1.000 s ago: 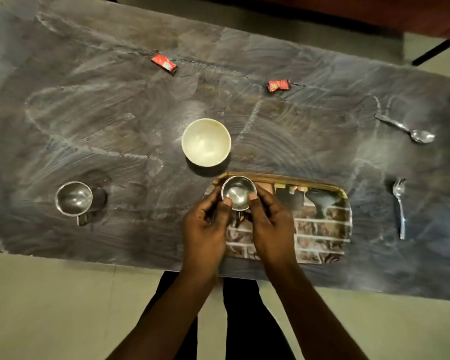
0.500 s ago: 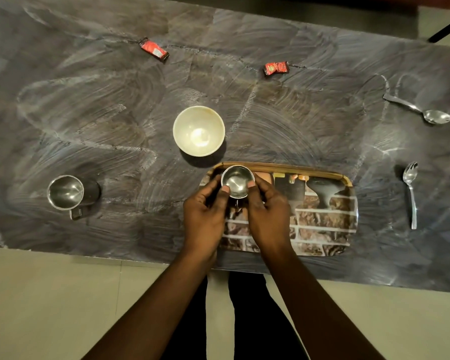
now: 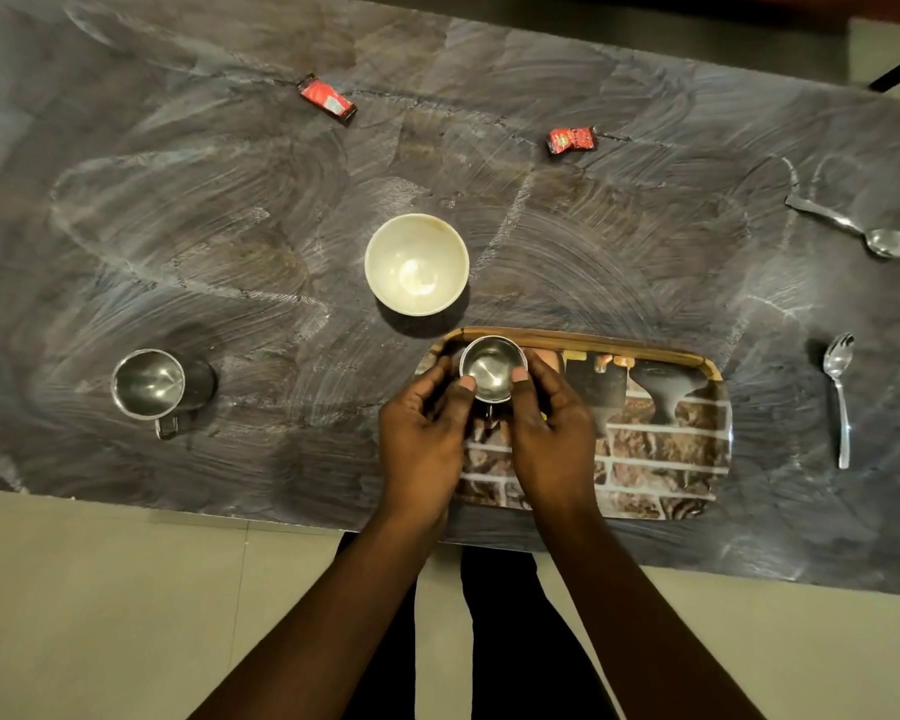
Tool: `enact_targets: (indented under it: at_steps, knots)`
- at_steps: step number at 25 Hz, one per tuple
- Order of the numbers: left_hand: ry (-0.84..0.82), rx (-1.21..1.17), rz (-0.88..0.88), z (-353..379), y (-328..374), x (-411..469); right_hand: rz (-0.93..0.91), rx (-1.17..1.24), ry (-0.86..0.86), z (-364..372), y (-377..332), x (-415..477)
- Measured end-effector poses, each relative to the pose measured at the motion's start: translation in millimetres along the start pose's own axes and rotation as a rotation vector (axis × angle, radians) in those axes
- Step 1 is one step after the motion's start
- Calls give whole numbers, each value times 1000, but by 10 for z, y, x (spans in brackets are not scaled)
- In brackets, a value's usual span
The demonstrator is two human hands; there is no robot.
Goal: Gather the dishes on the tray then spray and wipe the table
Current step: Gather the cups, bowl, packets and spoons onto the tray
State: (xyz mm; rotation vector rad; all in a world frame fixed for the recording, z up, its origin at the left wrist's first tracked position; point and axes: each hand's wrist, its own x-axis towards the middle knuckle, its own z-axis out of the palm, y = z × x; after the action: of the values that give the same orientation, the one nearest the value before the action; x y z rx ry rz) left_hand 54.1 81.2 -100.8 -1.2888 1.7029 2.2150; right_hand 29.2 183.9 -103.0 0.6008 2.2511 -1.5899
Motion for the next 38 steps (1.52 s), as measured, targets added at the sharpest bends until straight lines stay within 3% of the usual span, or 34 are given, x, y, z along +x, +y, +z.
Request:
enact_targets:
  at_steps: [2, 5, 7, 9, 12, 15, 17, 22, 28, 34, 38]
  knots:
    - [85, 15, -6, -127, 133, -50, -47, -128, 53, -28, -89, -56]
    - [270, 87, 157, -604, 450, -81, -396, -289, 92, 76, -392, -257]
    - [412, 130, 345, -1083, 712, -50, -484, -224, -50, 345, -559, -401]
    - [545, 228, 467, -1601, 943, 65, -429, -204, -277, 707, -608, -518]
    - [664, 330, 357, -2361, 1075, 327, -370, -317, -575, 1314, -523, -696]
    - [466, 195, 31, -2672, 928, 465, -261, -281, -639, 1849, -419, -787]
    - [351, 94, -77, -2662, 781, 452, -189, -264, -614, 2129, -383, -778]
    - [371, -140, -82, -2555, 626, 433, -194, -217, -625, 2432, -290, -686]
    - [373, -250, -60, -2398, 626, 394, -116, -126, -573, 2411, -321, -663]
    - [257, -276, 92, -1765, 870, 149, -102, 115, -433, 1727, -654, -521]
    - [110, -253, 132, -949, 944, -60, -118, 263, -220, 874, -749, -329]
